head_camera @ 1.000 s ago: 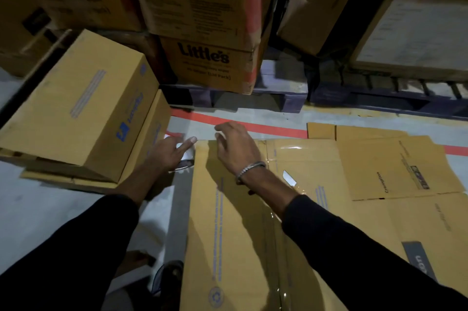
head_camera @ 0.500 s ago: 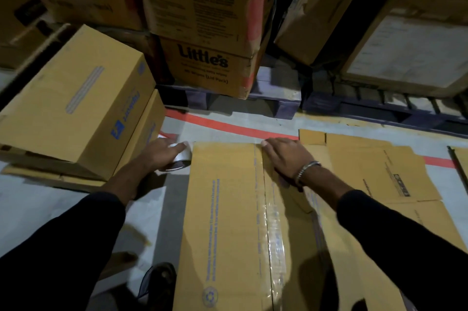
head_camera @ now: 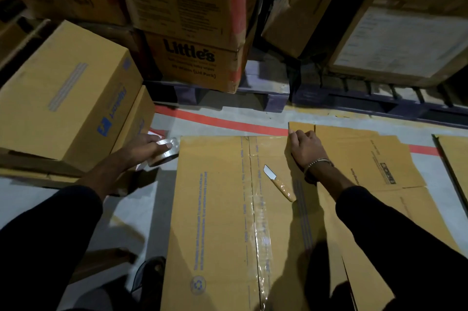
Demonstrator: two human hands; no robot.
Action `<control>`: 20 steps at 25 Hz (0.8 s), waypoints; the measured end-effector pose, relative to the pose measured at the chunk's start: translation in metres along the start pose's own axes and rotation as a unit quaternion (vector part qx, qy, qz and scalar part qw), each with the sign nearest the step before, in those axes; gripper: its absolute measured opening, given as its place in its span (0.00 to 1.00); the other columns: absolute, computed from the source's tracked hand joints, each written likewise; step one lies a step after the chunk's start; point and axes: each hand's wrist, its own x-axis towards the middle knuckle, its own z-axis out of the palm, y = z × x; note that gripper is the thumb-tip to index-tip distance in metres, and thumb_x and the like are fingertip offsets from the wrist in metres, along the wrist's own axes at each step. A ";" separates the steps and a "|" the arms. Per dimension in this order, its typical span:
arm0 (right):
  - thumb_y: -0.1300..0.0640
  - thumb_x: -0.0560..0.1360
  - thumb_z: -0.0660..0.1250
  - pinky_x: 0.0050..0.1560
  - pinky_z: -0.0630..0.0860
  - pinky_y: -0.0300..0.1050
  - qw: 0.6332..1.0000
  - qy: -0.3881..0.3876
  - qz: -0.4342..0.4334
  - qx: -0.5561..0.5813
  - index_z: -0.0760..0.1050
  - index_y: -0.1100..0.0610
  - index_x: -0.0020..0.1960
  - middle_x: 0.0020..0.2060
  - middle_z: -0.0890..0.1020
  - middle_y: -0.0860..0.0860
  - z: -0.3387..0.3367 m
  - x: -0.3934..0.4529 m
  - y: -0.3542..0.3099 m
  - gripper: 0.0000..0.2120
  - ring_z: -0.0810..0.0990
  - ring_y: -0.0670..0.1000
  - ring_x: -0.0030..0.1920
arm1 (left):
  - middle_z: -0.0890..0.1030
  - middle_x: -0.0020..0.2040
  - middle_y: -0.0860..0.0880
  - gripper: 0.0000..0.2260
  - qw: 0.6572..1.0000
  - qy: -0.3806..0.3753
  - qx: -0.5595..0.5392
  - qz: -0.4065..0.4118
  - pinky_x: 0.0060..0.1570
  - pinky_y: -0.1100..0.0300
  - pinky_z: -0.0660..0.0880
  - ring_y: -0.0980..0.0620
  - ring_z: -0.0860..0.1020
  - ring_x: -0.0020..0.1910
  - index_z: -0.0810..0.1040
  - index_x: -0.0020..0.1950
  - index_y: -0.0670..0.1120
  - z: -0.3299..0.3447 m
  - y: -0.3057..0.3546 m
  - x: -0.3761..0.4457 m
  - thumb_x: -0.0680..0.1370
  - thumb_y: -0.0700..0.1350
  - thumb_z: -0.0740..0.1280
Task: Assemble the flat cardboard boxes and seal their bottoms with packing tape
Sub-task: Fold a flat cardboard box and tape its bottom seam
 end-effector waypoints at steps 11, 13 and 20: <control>0.37 0.82 0.61 0.60 0.72 0.55 0.997 -0.007 -0.044 -0.059 0.74 0.52 0.69 0.63 0.74 0.56 -0.050 -0.088 -0.045 0.24 0.70 0.59 0.66 | 0.80 0.64 0.51 0.22 0.987 -0.100 0.121 -0.028 0.65 0.50 0.76 0.48 0.78 0.62 0.85 0.56 0.55 -0.032 0.019 0.034 0.65 0.62 0.80; 0.37 0.78 0.67 0.54 0.76 0.51 0.984 -0.120 -0.059 -0.118 0.75 0.52 0.65 0.56 0.74 0.52 -0.045 -0.116 -0.053 0.23 0.74 0.56 0.59 | 0.81 0.60 0.52 0.20 0.984 -0.110 0.136 -0.017 0.61 0.50 0.78 0.49 0.79 0.58 0.86 0.55 0.55 -0.041 0.018 0.039 0.68 0.60 0.81; 0.51 0.78 0.72 0.39 0.80 0.49 0.979 -0.175 0.036 -0.103 0.68 0.54 0.65 0.44 0.79 0.53 -0.036 -0.099 -0.073 0.20 0.80 0.52 0.41 | 0.85 0.57 0.47 0.09 0.984 -0.132 0.115 -0.019 0.54 0.51 0.79 0.45 0.83 0.55 0.87 0.57 0.51 -0.052 0.019 0.028 0.80 0.50 0.69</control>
